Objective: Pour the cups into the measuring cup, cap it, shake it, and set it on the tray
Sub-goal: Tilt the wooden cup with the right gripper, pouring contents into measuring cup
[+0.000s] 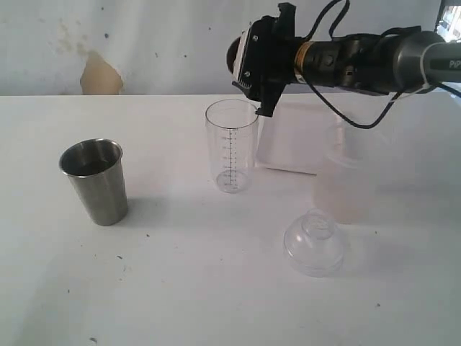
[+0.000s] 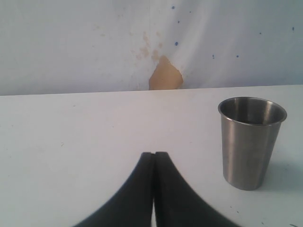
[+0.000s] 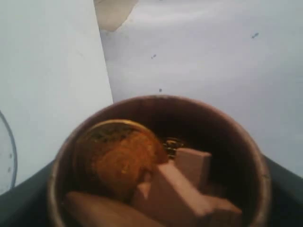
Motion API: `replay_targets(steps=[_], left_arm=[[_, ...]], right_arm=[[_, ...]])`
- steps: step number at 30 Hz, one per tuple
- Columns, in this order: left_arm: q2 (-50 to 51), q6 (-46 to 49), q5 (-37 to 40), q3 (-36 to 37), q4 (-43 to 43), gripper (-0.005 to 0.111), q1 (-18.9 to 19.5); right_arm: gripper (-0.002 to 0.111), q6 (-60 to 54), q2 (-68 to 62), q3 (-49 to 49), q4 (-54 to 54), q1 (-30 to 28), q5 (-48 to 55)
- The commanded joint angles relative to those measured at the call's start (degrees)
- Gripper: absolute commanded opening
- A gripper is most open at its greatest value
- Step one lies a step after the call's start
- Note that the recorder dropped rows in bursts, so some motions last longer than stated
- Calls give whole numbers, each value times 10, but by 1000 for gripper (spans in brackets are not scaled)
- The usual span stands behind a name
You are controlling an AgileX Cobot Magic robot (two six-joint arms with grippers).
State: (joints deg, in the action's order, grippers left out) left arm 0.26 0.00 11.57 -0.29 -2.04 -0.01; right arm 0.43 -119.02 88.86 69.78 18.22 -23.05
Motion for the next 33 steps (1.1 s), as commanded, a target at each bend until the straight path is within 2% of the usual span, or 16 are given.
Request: replay_targets(steps=[1, 14, 20, 33], left_arm=[[-3, 0, -5, 3, 3, 0, -2], [-3, 0, -5, 3, 3, 0, -2], [-3, 0, -5, 3, 3, 0, -2], [-3, 0, -5, 3, 3, 0, -2]], right_arm=[[0, -1, 17, 3, 61, 1, -15], [0, -4, 18, -3, 122, 7, 8], [0, -55, 18, -3, 133, 7, 8], [0, -81, 18, -3, 162, 21, 15]])
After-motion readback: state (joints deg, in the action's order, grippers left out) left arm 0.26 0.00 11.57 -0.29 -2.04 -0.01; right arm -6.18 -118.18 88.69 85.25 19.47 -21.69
